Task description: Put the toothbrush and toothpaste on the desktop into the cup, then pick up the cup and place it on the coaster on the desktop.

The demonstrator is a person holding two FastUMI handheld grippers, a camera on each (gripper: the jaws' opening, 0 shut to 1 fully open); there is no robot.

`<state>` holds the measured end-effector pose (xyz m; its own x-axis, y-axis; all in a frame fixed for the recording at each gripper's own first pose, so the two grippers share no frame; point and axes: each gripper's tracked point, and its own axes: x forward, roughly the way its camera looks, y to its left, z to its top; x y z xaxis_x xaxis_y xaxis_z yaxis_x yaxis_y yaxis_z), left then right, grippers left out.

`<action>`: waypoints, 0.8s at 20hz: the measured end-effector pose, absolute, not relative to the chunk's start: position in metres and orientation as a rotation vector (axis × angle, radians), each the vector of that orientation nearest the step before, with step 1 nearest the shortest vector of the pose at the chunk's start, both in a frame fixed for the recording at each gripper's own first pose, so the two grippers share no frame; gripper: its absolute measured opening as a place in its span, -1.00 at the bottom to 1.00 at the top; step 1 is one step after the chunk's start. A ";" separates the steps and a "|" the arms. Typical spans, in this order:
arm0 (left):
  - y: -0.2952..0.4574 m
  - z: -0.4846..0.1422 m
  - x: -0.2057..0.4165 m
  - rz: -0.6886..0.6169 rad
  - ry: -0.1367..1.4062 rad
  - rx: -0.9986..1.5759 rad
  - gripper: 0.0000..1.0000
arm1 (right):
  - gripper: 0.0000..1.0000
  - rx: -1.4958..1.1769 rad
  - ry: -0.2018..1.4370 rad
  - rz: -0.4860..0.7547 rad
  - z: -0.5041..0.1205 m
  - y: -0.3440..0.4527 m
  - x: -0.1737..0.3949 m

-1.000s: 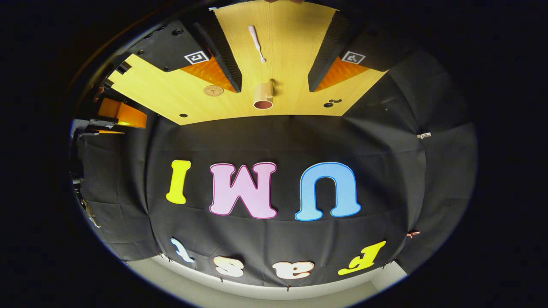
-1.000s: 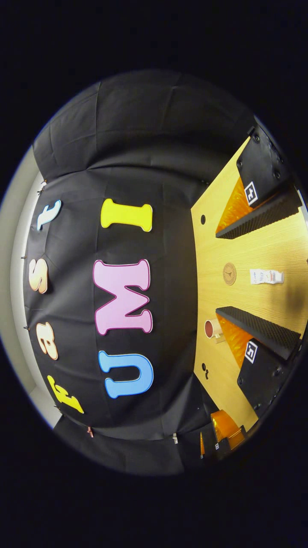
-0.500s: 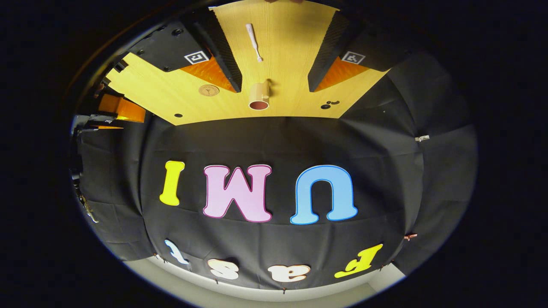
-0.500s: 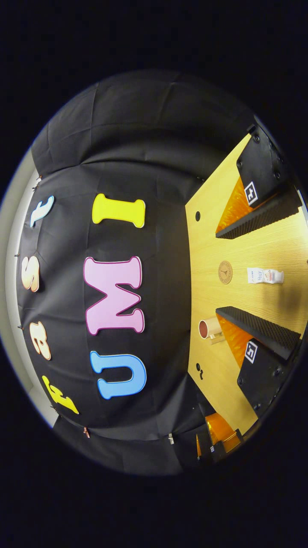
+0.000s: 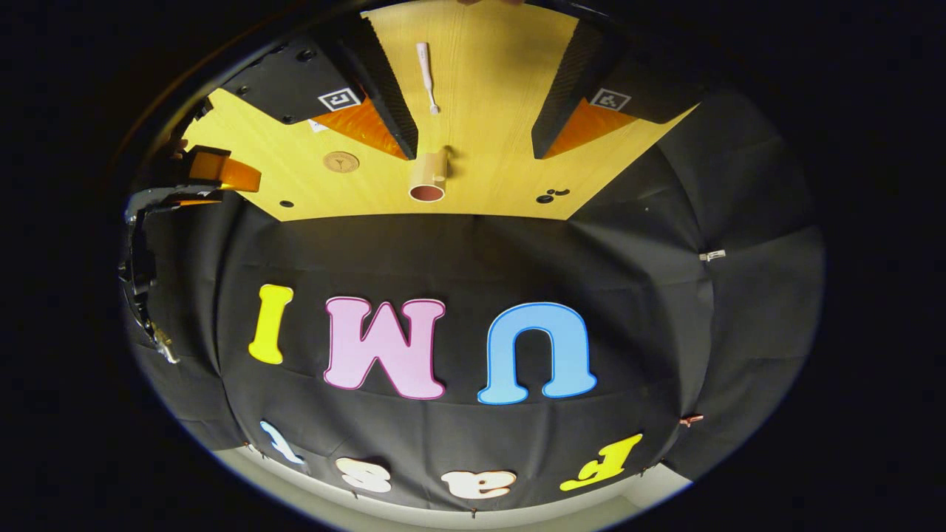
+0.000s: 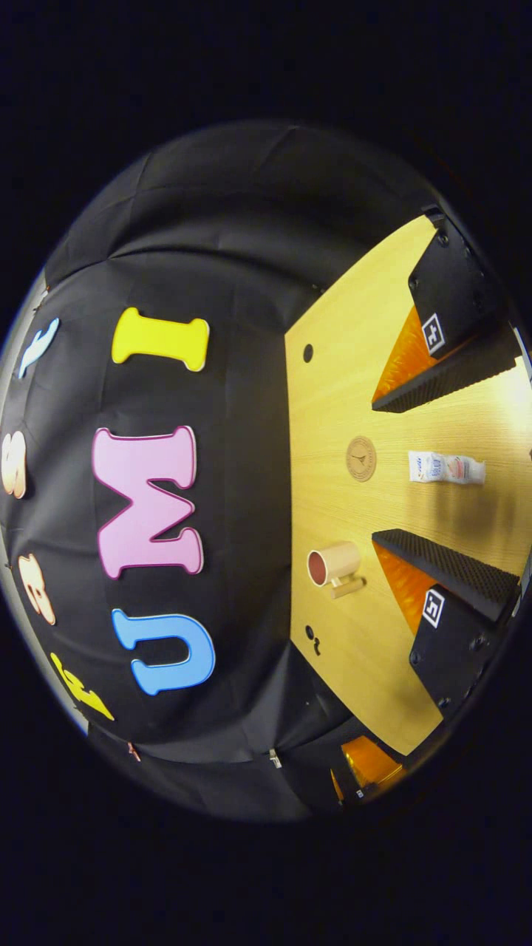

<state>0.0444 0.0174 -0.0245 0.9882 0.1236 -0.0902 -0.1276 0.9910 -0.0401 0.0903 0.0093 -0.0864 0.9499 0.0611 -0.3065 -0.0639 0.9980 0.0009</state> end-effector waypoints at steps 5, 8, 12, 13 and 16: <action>0.027 -0.039 0.050 0.206 0.138 -0.060 0.93 | 0.95 -0.016 0.458 0.086 -0.131 0.010 0.112; 0.031 -0.053 0.056 0.242 0.182 -0.067 0.92 | 0.93 -0.018 0.556 0.101 -0.161 0.010 0.123; 0.028 -0.064 0.062 0.267 0.223 -0.058 0.92 | 0.93 -0.025 0.677 0.103 -0.204 0.006 0.130; 0.027 -0.065 0.065 0.269 0.230 -0.057 0.92 | 0.94 -0.026 0.704 0.104 -0.213 0.007 0.133; 0.025 -0.073 0.069 0.274 0.257 -0.063 0.92 | 0.96 -0.028 0.782 0.093 -0.238 0.005 0.135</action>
<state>0.0688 0.0248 -0.0729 0.9302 0.2597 -0.2596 -0.2756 0.9609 -0.0265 0.1354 0.0052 -0.2381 0.7055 0.0736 -0.7049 -0.0942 0.9955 0.0096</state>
